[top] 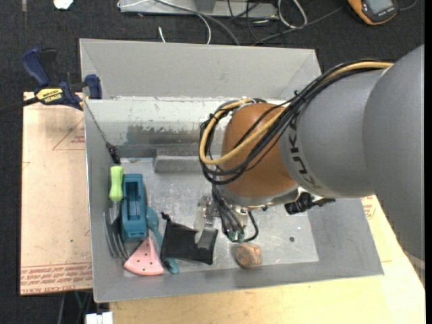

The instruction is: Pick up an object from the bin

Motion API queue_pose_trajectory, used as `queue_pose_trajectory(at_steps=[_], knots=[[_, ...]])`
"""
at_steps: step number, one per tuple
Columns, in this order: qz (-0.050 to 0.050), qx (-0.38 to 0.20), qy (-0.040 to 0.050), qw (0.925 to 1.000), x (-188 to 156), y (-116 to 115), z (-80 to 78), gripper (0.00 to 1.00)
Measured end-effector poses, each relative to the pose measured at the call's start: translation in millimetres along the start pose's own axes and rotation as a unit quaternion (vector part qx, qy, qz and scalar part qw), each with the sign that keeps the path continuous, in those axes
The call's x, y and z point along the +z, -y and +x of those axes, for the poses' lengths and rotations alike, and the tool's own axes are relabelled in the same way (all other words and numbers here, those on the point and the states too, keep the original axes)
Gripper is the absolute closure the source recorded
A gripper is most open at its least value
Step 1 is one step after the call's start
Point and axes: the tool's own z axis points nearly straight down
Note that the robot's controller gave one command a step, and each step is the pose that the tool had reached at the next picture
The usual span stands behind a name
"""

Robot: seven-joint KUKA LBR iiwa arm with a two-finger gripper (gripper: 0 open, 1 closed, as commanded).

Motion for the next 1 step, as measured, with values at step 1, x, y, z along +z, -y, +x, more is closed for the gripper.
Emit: queue_pose_trajectory(at_steps=[1], knots=[[-0.002, 0.027, 0.0034, 0.9996, 30.8, -10.6, 5.4, 1.0]])
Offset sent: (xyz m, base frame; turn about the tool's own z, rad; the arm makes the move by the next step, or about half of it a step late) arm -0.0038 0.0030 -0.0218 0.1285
